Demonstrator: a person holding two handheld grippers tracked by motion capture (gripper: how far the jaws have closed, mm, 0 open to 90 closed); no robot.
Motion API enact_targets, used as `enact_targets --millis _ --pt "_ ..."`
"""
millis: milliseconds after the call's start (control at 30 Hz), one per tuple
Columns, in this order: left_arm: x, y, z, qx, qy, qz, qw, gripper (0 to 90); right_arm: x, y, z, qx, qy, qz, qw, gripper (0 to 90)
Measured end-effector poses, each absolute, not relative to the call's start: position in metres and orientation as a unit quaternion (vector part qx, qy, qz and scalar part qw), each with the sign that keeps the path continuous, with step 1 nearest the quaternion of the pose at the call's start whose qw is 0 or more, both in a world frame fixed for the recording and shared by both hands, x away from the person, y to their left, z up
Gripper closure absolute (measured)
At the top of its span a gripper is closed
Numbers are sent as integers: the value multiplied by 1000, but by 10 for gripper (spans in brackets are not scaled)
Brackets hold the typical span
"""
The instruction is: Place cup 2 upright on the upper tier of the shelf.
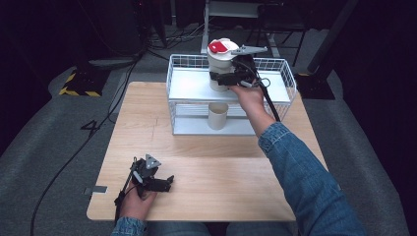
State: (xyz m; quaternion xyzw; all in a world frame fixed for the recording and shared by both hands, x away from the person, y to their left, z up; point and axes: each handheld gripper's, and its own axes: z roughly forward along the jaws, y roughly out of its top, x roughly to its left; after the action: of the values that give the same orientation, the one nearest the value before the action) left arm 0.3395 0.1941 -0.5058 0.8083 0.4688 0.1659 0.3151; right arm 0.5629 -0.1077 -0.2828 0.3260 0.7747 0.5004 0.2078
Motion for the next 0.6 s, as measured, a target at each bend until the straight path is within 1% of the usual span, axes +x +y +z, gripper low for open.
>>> enact_targets --millis 200,600 --pt "339 194 -506 808 469 166 315 4 565 -112 -285 334 769 510 193 126" --pt "339 194 -506 808 469 166 315 4 568 -111 -286 335 767 512 194 123"
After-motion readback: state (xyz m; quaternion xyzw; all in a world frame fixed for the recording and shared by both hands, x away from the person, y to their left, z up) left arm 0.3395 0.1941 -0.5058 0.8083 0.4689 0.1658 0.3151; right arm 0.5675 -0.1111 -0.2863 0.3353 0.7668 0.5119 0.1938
